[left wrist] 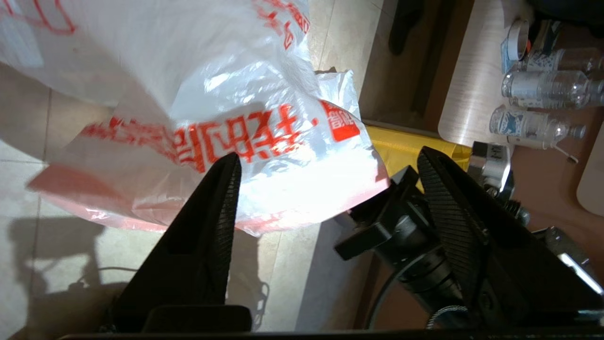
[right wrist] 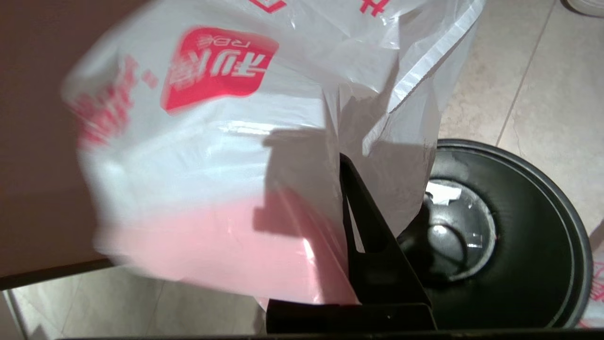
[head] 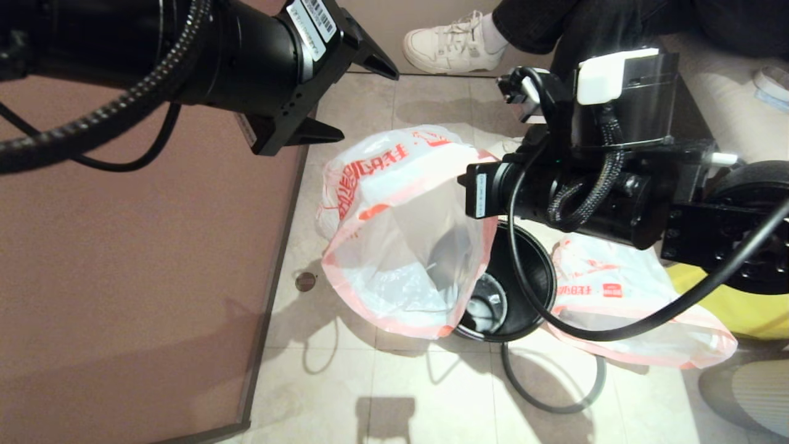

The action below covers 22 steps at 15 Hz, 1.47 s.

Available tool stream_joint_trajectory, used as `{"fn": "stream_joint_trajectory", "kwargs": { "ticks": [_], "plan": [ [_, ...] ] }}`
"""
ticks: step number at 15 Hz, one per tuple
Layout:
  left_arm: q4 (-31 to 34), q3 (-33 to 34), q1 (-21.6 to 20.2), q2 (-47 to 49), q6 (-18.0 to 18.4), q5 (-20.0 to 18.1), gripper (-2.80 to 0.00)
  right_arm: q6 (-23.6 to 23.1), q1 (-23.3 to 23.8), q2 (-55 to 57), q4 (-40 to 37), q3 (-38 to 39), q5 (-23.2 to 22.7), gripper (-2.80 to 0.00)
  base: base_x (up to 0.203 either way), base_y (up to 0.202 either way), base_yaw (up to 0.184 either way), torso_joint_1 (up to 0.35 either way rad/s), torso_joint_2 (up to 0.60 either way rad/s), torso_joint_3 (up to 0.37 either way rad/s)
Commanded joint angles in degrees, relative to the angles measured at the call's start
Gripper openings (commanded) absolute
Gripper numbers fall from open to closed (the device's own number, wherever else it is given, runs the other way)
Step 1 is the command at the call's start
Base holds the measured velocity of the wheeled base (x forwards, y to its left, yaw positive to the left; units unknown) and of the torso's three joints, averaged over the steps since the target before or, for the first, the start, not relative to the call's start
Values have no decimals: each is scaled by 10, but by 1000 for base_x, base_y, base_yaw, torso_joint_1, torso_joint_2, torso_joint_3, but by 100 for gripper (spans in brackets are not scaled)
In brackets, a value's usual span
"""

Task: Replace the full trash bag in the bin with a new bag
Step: Put the new garbage bag on the trash can

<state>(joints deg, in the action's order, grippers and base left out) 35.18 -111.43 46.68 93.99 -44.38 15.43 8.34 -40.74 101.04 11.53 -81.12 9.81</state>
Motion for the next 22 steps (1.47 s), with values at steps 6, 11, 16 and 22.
{"fn": "stream_joint_trajectory", "kwargs": {
  "ticks": [6, 11, 16, 22],
  "plan": [
    [40, 5, 6, -10, 14, 8, 0, 119, 6, -107, -211, -98, 1, -280, 0, 0, 0, 0, 0, 0],
    [82, 5, 3, 8, 25, 51, 0, 219, -23, -146, -368, -179, -1, -280, 0, 0, 0, 0, 0, 0],
    [109, 8, -12, 32, 26, 78, 0, 408, -37, -166, -428, -255, -83, -280, 0, 0, 0, 0, 0, 0],
    [111, 48, -12, 38, 27, 99, 0, 582, 19, -198, -431, -292, -241, -280, 0, 0, 0, 0, 0, 0]
  ]
}}
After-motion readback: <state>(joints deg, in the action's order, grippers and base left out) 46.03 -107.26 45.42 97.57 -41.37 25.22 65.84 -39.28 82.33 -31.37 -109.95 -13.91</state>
